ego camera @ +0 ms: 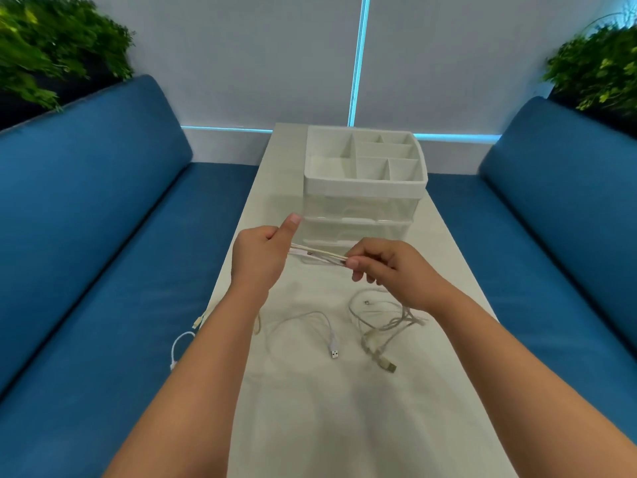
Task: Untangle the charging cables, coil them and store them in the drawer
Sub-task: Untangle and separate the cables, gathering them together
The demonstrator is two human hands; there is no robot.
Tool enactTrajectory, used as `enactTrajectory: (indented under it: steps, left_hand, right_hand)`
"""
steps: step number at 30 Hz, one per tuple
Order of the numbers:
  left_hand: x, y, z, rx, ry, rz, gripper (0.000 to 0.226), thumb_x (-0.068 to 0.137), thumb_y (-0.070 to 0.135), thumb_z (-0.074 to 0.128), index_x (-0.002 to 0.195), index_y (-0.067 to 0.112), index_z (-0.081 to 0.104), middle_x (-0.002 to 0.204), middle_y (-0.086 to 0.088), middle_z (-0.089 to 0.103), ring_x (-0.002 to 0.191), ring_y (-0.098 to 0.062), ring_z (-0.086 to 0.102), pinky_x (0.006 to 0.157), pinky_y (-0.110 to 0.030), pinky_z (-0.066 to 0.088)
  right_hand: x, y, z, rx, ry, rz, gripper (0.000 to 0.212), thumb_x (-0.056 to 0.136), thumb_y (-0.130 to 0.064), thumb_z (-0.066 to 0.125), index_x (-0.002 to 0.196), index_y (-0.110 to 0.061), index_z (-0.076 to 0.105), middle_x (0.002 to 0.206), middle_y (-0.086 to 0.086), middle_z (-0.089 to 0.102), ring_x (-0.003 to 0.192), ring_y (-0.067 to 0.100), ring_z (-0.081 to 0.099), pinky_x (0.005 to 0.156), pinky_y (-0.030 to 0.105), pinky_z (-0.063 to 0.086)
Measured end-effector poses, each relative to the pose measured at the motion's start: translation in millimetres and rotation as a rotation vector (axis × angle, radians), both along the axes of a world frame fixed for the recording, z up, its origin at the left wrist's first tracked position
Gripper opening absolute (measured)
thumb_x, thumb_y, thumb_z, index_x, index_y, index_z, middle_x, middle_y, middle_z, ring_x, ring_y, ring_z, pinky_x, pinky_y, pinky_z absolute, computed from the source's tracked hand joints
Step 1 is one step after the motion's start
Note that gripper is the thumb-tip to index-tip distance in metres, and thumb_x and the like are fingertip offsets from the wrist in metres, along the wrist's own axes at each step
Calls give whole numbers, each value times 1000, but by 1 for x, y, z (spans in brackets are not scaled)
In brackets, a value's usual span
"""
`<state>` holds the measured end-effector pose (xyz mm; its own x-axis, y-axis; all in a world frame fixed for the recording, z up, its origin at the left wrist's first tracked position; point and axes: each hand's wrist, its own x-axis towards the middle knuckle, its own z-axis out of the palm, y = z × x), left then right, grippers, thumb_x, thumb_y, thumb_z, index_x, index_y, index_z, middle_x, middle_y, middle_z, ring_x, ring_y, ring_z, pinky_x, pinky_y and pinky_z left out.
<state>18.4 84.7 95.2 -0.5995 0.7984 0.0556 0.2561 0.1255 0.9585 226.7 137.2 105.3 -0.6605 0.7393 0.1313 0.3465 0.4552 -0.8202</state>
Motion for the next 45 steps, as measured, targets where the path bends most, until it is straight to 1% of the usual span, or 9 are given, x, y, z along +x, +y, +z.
enactTrajectory:
  steps: [4,14,17,20,26,30,35,38,45]
  left_hand:
    - [9,-2,0,-59,-19,-14,63,88,57,63,54,15,31,61,-5,35,54,-16,26,56,-30,24]
    - [13,-10,6,-146,49,-83,58,88,56,64,64,9,41,69,-9,37,56,-15,29,51,-26,24]
    - [9,-14,6,-146,82,-93,57,87,56,64,66,9,41,72,-9,35,57,-16,26,53,-29,22]
    - [5,-16,7,-159,146,-108,59,88,57,63,62,10,38,69,-10,35,57,-17,26,55,-31,22]
    - [5,-13,12,-187,301,-166,67,86,59,64,49,18,26,46,6,23,55,-21,26,61,-36,25]
    - [0,-12,24,-153,293,-146,64,85,47,71,50,19,25,47,6,22,54,-19,24,61,-36,25]
    - [-11,-8,30,-129,274,-82,62,85,44,72,52,19,25,53,1,24,56,-19,24,62,-35,24]
    - [-10,-6,32,-102,233,-41,61,86,44,71,54,17,27,62,-7,28,55,-18,22,57,-33,21]
    - [-17,-6,40,-77,182,-4,58,86,44,72,59,15,30,63,-7,27,50,-15,19,50,-27,20]
  right_hand:
    - [7,5,-6,-113,45,45,9,93,-16,63,88,-17,70,75,-4,69,61,2,51,59,14,42]
    - [-15,-2,-3,95,-254,128,16,100,-27,51,106,-22,65,84,-10,60,70,15,59,74,38,52]
    - [-18,-3,-3,120,-269,96,22,103,-26,45,110,-22,65,84,-8,65,67,15,61,68,28,50]
    - [-19,-6,-1,129,-280,98,23,104,-24,41,114,-25,61,87,-11,69,67,12,65,64,21,48]
    - [-19,-12,4,289,-470,124,16,104,-26,34,110,-25,49,95,-10,69,71,13,63,70,37,53]
    - [-8,-1,-1,409,-589,77,11,95,-21,48,101,-21,58,83,-2,65,72,21,57,68,37,50]
    - [9,7,-16,110,-323,16,25,101,-15,43,113,-25,63,81,-9,65,70,12,63,68,25,50]
    - [6,3,-21,-61,-19,-37,15,102,-19,47,116,-18,53,71,5,64,61,8,58,64,13,44]
    - [14,2,-17,-377,95,225,15,96,-18,58,86,-12,69,72,4,64,75,25,58,80,28,49]
